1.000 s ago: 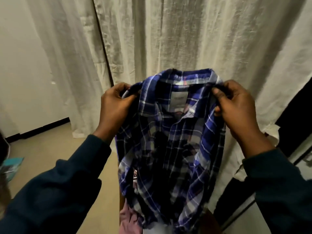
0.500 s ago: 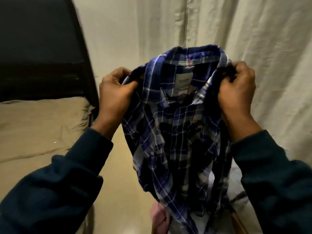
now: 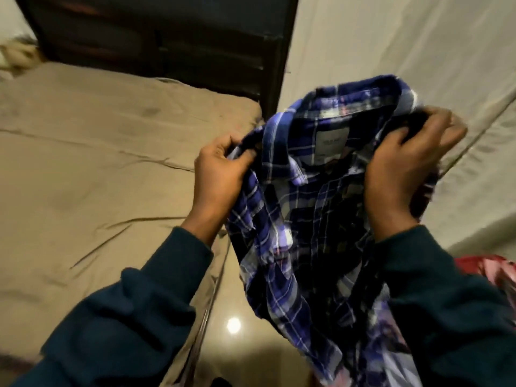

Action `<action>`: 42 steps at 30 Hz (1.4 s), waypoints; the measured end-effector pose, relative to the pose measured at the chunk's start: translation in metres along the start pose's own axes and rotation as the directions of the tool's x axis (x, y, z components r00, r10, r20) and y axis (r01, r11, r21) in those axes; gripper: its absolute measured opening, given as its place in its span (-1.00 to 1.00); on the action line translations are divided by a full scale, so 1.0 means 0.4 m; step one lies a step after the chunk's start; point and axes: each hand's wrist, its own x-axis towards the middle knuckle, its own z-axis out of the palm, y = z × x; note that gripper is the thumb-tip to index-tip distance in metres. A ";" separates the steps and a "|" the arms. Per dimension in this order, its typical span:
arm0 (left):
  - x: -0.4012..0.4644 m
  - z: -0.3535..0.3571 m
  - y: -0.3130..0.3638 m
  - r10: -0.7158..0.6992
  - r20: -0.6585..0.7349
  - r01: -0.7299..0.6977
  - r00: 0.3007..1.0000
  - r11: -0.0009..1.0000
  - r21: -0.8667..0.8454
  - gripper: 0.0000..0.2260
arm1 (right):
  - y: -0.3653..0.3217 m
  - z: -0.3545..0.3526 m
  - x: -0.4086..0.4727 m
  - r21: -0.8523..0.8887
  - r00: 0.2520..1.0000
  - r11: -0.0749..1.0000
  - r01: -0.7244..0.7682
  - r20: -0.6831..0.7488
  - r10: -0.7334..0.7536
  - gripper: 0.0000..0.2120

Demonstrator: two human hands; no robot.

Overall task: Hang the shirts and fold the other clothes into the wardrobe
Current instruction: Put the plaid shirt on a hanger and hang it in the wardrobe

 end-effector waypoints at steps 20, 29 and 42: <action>0.151 -0.344 -0.261 -0.570 -0.407 0.572 0.714 0.810 -0.132 -0.81 | -0.142 0.563 -0.391 -0.116 0.833 0.921 -0.372 0.395 0.387 -0.87; 0.124 -0.387 -0.322 -0.427 -0.693 0.501 0.581 0.859 -0.109 -0.89 | -0.173 0.690 -0.503 0.034 0.728 0.828 -0.559 0.498 0.471 -0.84; 0.164 -0.288 -0.279 0.008 -0.994 0.099 0.105 0.995 0.018 -0.82 | -0.138 0.761 -0.389 0.492 0.765 0.865 -0.094 0.592 -0.254 -0.67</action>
